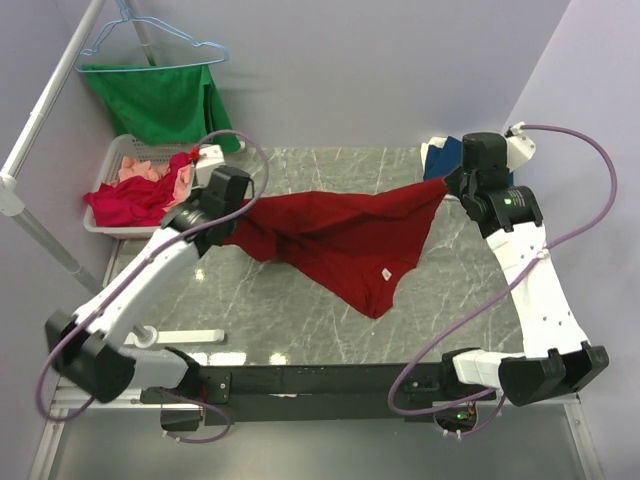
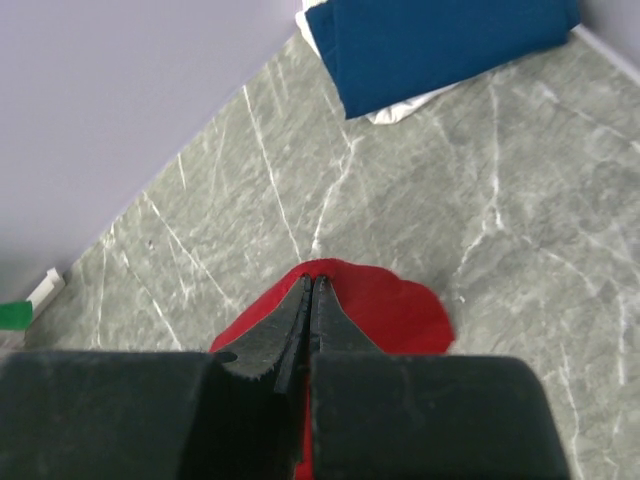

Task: Fold and stack the t-shirts
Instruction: Flatten the tshirt out

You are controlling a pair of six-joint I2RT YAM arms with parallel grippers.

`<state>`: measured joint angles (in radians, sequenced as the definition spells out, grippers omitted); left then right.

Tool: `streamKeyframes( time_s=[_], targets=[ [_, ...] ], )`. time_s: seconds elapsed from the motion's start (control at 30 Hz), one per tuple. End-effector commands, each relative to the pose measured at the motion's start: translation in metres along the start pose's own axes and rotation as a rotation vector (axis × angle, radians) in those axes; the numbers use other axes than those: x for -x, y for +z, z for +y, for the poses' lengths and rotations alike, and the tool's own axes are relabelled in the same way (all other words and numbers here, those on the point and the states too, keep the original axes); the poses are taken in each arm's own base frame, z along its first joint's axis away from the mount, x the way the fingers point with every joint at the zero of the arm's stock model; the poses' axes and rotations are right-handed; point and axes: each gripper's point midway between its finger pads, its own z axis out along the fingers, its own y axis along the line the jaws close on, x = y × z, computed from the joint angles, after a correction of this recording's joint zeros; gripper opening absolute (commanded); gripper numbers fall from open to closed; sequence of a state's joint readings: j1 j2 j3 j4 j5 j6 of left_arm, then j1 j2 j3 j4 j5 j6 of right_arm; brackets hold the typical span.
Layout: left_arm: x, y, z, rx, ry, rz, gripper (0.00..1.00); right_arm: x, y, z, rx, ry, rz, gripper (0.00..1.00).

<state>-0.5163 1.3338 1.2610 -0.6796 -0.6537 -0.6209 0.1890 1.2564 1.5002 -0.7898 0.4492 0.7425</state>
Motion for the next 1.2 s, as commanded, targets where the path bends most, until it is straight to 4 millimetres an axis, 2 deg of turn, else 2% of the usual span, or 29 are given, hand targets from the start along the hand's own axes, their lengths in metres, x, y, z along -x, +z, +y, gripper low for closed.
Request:
streamKeyframes(
  time_s=[0.0,0.17,0.2,0.27,0.33,0.37,0.43,0.47,0.53,0.57,0.63,0.67,0.73,0.8,0.9,0.93,0.97,1.0,1.03,1.07,1.1,1.13,1.17],
  targets=[
    [0.053,-0.047,0.017,-0.066,-0.067,-0.149,0.01,0.061,-0.048,0.001,0.057,0.077,-0.172,0.0],
    [0.073,-0.096,0.014,-0.293,-0.081,-0.233,0.01,0.091,-0.093,0.016,0.237,0.057,-0.262,0.0],
    [0.079,-0.105,0.013,-0.328,-0.065,-0.257,0.01,0.096,-0.109,0.019,0.292,0.057,-0.278,0.0],
    [0.094,-0.136,0.009,-0.45,-0.059,-0.301,0.01,0.11,-0.131,0.025,0.366,0.034,-0.328,0.0],
    [0.104,-0.162,0.009,-0.537,-0.033,-0.344,0.01,0.124,-0.163,0.028,0.464,0.011,-0.39,0.0],
    [0.111,-0.179,0.005,-0.609,-0.026,-0.361,0.01,0.13,-0.181,0.026,0.507,0.011,-0.423,0.0],
    [0.114,-0.199,0.004,-0.678,-0.002,-0.376,0.01,0.139,-0.206,0.028,0.583,0.0,-0.468,0.0],
    [0.119,-0.215,0.001,-0.737,0.005,-0.387,0.01,0.143,-0.224,0.024,0.618,0.007,-0.499,0.0],
    [0.117,-0.228,0.001,-0.785,0.033,-0.38,0.01,0.148,-0.246,0.023,0.679,0.007,-0.538,0.0],
    [0.121,-0.24,0.002,-0.818,0.038,-0.395,0.01,0.152,-0.263,0.017,0.713,0.015,-0.572,0.0],
    [0.127,-0.255,0.009,-0.836,0.054,-0.423,0.01,0.157,-0.281,0.015,0.762,0.032,-0.612,0.0],
    [0.129,-0.258,0.01,-0.84,0.055,-0.43,0.01,0.159,-0.293,0.011,0.787,0.042,-0.639,0.0],
    [0.132,-0.265,0.013,-0.852,0.057,-0.453,0.02,0.164,-0.305,0.009,0.813,0.064,-0.667,0.0],
    [0.135,-0.266,0.01,-0.869,0.044,-0.47,0.03,0.168,-0.307,0.007,0.808,0.082,-0.682,0.0],
    [0.123,-0.245,-0.004,-0.864,0.043,-0.431,0.08,0.173,-0.288,0.008,0.742,0.11,-0.684,0.0],
    [0.107,-0.23,-0.016,-0.882,0.068,-0.375,0.09,0.173,-0.278,0.009,0.715,0.112,-0.676,0.0],
    [0.103,-0.224,-0.022,-0.889,0.057,-0.355,0.12,0.171,-0.261,0.014,0.682,0.111,-0.653,0.0],
    [0.095,-0.216,-0.029,-0.898,0.067,-0.324,0.14,0.173,-0.247,0.012,0.622,0.136,-0.648,0.0],
    [0.077,-0.194,-0.039,-0.882,0.084,-0.256,0.16,0.169,-0.232,0.014,0.592,0.129,-0.627,0.0],
    [0.069,-0.182,-0.044,-0.865,0.087,-0.222,0.2,0.164,-0.207,0.021,0.543,0.112,-0.593,0.0],
    [0.058,-0.165,-0.052,-0.849,0.093,-0.177,0.27,0.16,-0.189,0.021,0.495,0.123,-0.572,0.0],
    [0.039,-0.143,-0.055,-0.807,0.107,-0.125,0.27,0.149,-0.167,0.024,0.459,0.11,-0.536,0.0],
    [0.029,-0.127,-0.057,-0.77,0.093,-0.092,0.27,0.137,-0.137,0.029,0.411,0.084,-0.495,0.0]
  ],
)
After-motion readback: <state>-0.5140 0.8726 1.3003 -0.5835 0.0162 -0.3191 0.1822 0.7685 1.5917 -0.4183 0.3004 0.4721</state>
